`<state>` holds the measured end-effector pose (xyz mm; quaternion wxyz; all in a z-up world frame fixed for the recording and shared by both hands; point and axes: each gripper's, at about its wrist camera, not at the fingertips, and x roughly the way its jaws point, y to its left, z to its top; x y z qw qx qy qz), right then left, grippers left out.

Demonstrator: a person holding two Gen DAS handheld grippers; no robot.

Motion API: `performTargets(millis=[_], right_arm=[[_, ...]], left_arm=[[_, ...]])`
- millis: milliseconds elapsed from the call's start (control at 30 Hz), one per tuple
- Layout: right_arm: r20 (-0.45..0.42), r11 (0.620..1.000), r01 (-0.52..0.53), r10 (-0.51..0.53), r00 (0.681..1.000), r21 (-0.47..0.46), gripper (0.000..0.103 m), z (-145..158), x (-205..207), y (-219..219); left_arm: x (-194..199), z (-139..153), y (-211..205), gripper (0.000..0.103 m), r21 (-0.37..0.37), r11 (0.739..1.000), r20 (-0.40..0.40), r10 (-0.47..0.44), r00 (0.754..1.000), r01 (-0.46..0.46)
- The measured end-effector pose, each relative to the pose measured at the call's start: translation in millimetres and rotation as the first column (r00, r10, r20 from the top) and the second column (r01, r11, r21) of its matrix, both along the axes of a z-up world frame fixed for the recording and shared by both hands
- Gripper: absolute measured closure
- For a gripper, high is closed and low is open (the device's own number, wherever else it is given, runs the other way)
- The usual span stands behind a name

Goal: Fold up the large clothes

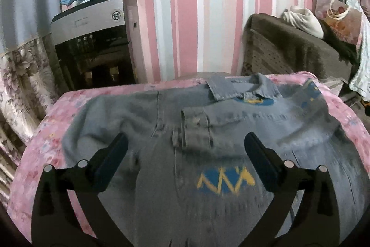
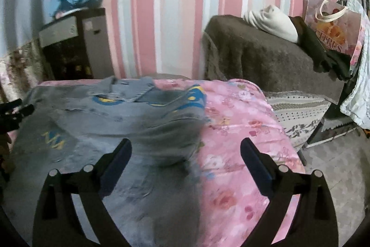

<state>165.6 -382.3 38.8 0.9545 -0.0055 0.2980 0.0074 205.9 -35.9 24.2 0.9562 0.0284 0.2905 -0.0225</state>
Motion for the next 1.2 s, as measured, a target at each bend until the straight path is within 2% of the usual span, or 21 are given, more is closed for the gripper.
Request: performTargets(millis=[100, 233, 333, 467, 667, 833, 967, 1067, 1200], right_arm=[[0.016, 1.000, -0.012, 0.011, 1.000, 0.027, 0.008, 0, -19, 10], [0.048, 0.998, -0.016, 0.014, 0.999, 0.060, 0.008, -4, -46, 19], [0.051, 0.997, -0.032, 0.029, 0.998, 0.066, 0.008, -9, -63, 27], [0.046, 0.996, -0.041, 0.038, 0.998, 0.075, 0.008, -13, -79, 32], [0.036, 0.994, -0.076, 0.073, 0.997, 0.080, 0.007, -21, -94, 39], [0.015, 0.991, -0.096, 0.095, 0.995, 0.091, 0.007, -28, -87, 41], [-0.006, 0.990, -0.122, 0.123, 0.992, 0.075, 0.007, -29, -76, 43], [-0.019, 0.988, -0.138, 0.140, 0.990, 0.069, 0.007, -28, -70, 44], [-0.022, 0.987, -0.153, 0.154, 0.988, 0.058, 0.007, -24, -61, 47]], left_arm=[[-28, -4, 10, 0.003, 0.028, 1.000, -0.003, 0.009, 1.000, -0.009], [-62, -9, 35, 0.003, 0.027, 0.998, 0.008, 0.050, 0.999, -0.051], [-81, -11, 58, 0.003, -0.026, 0.996, 0.005, 0.089, 0.996, -0.089], [-102, -9, 77, 0.003, -0.047, 0.991, 0.007, 0.123, 0.992, -0.123], [-126, -11, 86, 0.003, -0.009, 0.991, 0.004, 0.130, 0.991, -0.130], [-133, -21, 98, 0.003, -0.006, 0.983, -0.026, 0.182, 0.983, -0.182], [-123, -33, 113, 0.003, -0.009, 0.974, -0.078, 0.224, 0.971, -0.226], [-104, -41, 123, 0.003, -0.007, 0.970, -0.122, 0.241, 0.963, -0.244], [-67, -54, 129, 0.003, -0.062, 0.975, -0.201, 0.196, 0.960, -0.212]])
